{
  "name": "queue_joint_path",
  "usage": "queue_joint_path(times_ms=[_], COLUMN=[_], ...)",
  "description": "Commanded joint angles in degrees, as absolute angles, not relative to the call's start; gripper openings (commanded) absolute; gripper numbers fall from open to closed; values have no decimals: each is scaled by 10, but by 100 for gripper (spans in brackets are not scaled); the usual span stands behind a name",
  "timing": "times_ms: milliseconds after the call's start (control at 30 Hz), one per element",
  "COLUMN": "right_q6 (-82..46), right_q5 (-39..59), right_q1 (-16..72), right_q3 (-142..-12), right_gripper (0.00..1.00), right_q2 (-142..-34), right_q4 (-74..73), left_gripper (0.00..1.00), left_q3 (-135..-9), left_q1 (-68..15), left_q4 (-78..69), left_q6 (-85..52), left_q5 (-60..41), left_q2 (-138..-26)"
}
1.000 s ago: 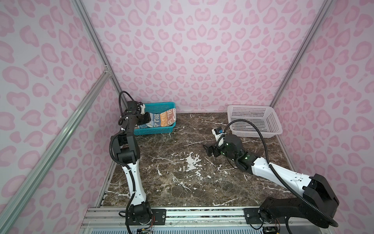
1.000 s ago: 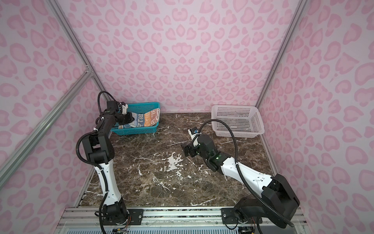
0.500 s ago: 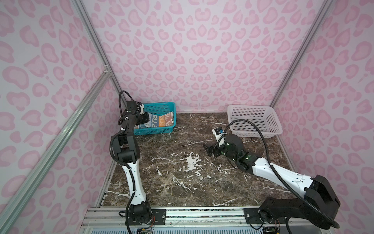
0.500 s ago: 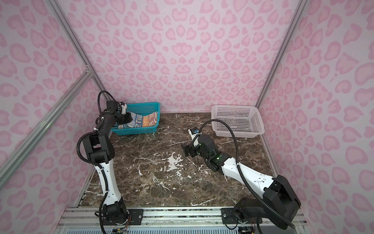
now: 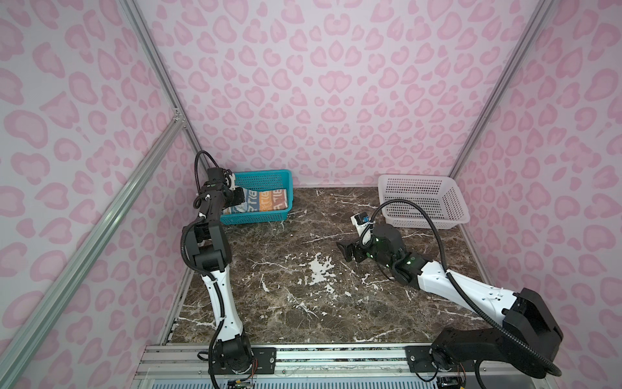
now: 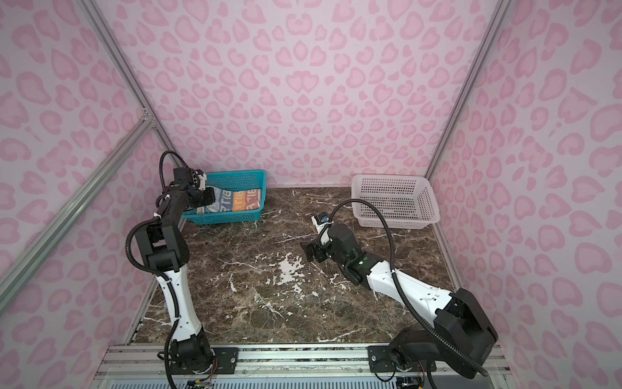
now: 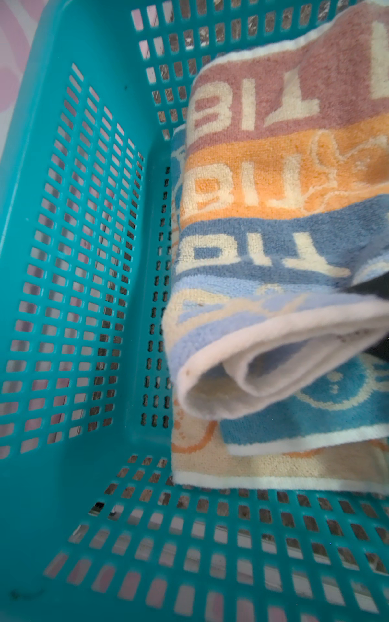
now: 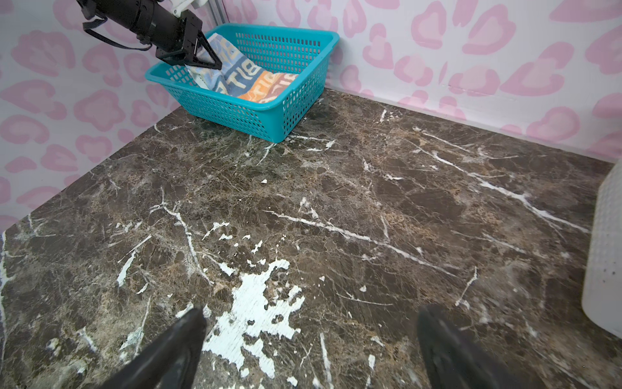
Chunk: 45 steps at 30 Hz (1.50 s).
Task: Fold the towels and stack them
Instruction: 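Open the left gripper to release the towel onto the stack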
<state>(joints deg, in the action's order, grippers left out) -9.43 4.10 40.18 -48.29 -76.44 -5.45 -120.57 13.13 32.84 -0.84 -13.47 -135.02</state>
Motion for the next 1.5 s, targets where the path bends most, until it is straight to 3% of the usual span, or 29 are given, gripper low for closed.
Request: queue_joint_path(times_ms=[0,67,267,367,867,1233,1467], right_q6=[-91,-90,-90,-90,-69,-73,-71], right_q5=[42,42,45,45,24,4,4], right_q1=[402,402,402,402,402,376,365], right_q3=[-485,-486,-489,-489,-502,-506,-476], right_gripper=[99,99,99,99,99,99,99], right_q2=[-767,-768,-772,-773,-766,-700,-666], right_q4=[-59,-60,-59,-59,-51,-62,-72], left_gripper=[5,14,54,64,76,79,80], left_q3=[-1203,-1203,-1203,-1203,-1142,-1030,-1034], left_q1=[133,134,134,134,134,133,132], left_q4=[316,316,313,313,266,214,219], left_q6=[-3,-2,-19,-23,-44,-54,-43], left_q5=[-120,-122,-86,-85,-66,-99,-140], left_q2=[-1325,-1326,-1325,-1320,-1224,-1069,-1024])
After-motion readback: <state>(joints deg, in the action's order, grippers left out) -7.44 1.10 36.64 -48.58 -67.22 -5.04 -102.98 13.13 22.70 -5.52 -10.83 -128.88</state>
